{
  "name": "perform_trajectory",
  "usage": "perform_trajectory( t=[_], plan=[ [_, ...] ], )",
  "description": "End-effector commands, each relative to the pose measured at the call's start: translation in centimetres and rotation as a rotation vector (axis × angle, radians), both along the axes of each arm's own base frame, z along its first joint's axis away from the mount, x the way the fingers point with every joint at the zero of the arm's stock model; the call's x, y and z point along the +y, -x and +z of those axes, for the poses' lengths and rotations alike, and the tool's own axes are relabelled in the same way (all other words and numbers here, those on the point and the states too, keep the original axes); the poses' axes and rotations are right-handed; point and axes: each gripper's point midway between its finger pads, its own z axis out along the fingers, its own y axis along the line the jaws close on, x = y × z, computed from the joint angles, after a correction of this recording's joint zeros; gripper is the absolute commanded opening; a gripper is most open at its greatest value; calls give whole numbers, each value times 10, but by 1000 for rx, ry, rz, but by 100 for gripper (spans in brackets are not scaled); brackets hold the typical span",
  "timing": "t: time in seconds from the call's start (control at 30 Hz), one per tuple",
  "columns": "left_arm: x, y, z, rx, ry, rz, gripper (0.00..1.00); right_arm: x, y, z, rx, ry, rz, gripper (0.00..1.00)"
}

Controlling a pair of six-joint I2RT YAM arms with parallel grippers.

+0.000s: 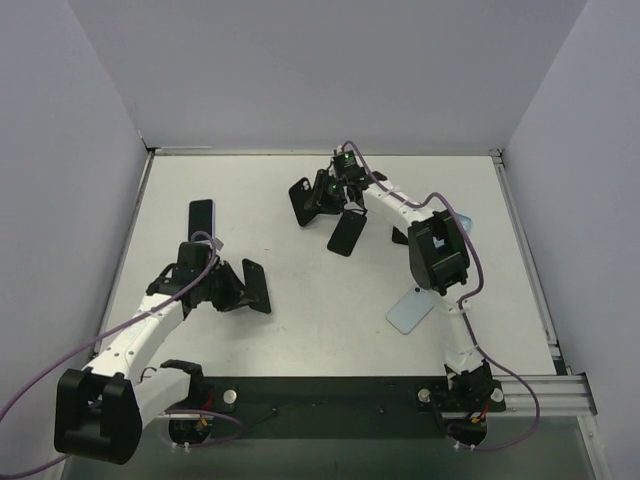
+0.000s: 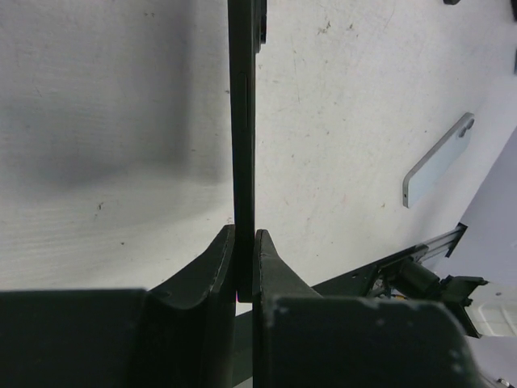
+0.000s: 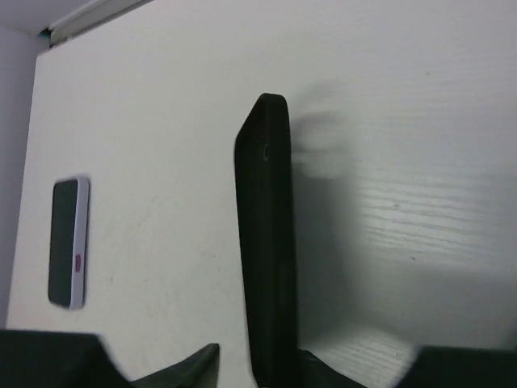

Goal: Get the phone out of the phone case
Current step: Place the phone case at the center of the board, then place the phone at the center of the board.

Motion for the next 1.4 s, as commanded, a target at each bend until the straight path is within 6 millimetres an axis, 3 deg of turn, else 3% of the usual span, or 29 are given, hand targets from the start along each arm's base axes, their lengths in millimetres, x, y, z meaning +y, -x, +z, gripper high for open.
perform_trajectory(
  t=[0.0, 0.07, 0.17, 0.2, 0.23, 0.27, 0.33, 0.37, 0.57, 0.6, 0.7, 0.9, 1.03, 1.23, 1.37],
  plan=[
    [-13, -13, 34, -127, 105, -3, 0, 2, -17, 4, 55, -87, -62, 52],
    [-10, -7, 26, -99, 91, 2, 0, -6, -18, 1, 64, -67, -76, 74],
    [-2, -2, 12, -59, 48, 29, 0, -28, -15, -2, 67, 18, -124, 90],
    [1, -2, 8, -46, 27, 40, 0, -39, -17, 6, 41, 52, -161, 93],
    [3, -2, 5, -43, 18, 46, 2, -49, -10, -2, 55, 93, -167, 97],
    [4, -2, 5, -42, 8, 47, 3, -56, -7, 10, 34, 101, -181, 97],
    [10, -2, -1, -28, -27, 61, 7, -72, 4, 2, 37, 154, -195, 98],
    [11, -3, -3, -25, -37, 64, 13, -78, 7, 13, 16, 156, -201, 98],
    [22, -7, -23, 20, -101, 98, 34, -96, 41, 12, 16, 180, -188, 98],
    [24, -7, -27, 38, -113, 104, 52, -97, 45, 12, 17, 178, -183, 98],
    [28, -10, -27, 43, -135, 108, 94, -99, 58, 14, 9, 172, -163, 98],
    [59, -28, -1, -7, -285, 163, 95, -103, 80, 19, -14, 184, -141, 99],
    [75, -63, 33, -102, -372, 170, 96, -102, 87, 30, -38, 176, -129, 99],
    [113, -119, 27, -101, -622, 192, 97, -93, 95, 46, -71, 156, -96, 99],
    [129, -154, 7, -57, -736, 154, 97, -91, 105, 45, -65, 157, -74, 99]
  ],
)
